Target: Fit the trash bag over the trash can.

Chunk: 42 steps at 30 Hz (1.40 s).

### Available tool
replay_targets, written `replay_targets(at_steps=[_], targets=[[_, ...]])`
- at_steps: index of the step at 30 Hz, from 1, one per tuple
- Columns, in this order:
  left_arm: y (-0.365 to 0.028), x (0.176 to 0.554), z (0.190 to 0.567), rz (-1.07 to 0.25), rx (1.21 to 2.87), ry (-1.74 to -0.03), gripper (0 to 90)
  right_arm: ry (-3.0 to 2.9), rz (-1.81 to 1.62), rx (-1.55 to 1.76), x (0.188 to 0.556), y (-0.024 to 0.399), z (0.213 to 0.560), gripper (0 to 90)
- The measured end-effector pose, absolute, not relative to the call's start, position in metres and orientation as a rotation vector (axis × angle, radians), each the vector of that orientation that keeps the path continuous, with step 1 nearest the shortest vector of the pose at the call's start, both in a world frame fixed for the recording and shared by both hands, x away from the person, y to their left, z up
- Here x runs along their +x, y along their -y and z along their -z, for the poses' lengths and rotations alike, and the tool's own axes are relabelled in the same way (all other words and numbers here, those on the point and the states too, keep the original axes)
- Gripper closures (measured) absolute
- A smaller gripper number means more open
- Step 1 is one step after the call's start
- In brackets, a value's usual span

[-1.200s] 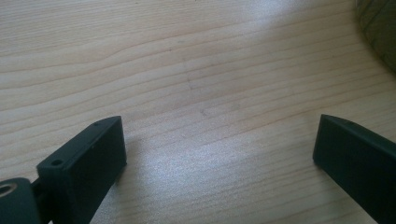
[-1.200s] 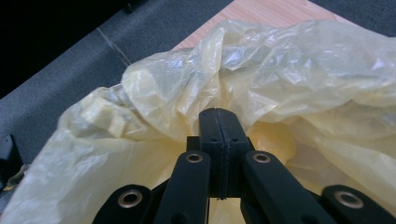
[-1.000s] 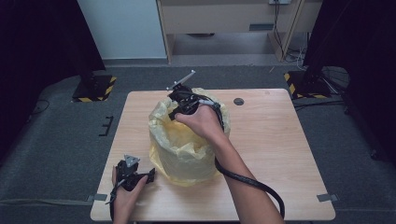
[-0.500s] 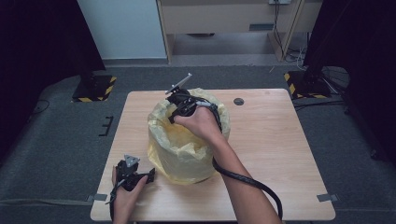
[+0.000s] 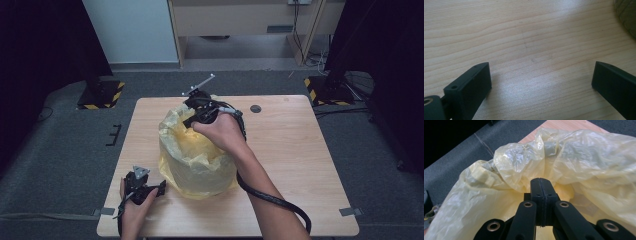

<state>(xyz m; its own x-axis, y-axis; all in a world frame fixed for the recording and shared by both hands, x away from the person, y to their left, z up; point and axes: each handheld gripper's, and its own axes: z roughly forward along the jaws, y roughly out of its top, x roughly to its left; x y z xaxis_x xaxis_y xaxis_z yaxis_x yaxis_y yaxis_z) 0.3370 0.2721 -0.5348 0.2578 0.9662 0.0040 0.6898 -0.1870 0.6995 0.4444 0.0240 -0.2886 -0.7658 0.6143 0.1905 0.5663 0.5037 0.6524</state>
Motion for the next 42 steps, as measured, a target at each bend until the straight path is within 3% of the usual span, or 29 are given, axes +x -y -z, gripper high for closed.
replay_targets(at_steps=[42], targets=[[-0.272, 0.337, 0.535, -0.616, 1.952, -1.498, 1.8, -2.350, -1.503, 1.212, 0.421, 0.089, 0.277, 89.1]])
